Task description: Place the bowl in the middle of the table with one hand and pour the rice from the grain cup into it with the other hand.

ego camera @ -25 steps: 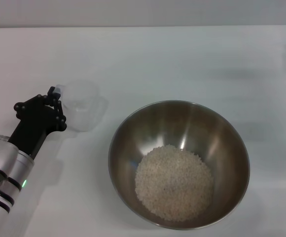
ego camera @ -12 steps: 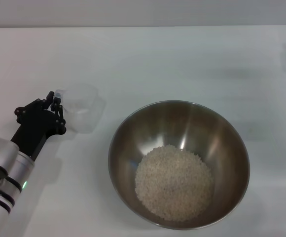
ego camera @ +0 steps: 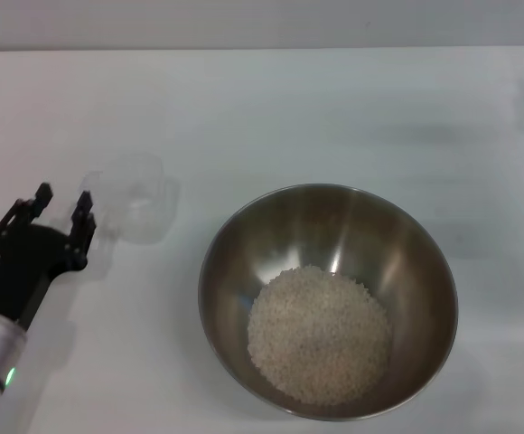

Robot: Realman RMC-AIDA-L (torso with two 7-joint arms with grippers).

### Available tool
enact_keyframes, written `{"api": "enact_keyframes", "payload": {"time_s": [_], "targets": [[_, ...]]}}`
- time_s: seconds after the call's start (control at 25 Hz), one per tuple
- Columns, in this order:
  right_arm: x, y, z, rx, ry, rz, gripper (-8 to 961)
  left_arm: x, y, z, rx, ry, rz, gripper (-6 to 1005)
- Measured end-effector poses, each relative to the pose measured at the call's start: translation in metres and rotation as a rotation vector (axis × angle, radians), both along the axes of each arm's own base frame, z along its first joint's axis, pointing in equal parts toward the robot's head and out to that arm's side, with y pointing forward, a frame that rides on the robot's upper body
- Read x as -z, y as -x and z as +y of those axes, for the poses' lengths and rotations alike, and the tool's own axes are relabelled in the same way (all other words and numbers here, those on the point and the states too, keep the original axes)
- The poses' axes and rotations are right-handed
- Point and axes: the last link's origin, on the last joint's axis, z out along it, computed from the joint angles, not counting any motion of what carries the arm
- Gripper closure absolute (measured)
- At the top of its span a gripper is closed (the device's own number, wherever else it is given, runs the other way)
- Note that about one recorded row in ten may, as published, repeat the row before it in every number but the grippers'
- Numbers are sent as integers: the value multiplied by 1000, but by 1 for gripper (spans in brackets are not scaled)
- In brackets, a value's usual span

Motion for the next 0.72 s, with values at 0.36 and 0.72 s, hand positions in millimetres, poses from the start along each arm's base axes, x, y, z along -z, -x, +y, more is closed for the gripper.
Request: {"api": "enact_keyframes", "payload": {"time_s": [0.36, 0.72], "targets": [[7, -8, -9, 27, 16, -4, 486, -12, 5, -33, 58, -36, -57, 449], [36, -6, -27, -11, 150, -74, 486, -31, -9, -15, 108, -153, -192, 379]]}}
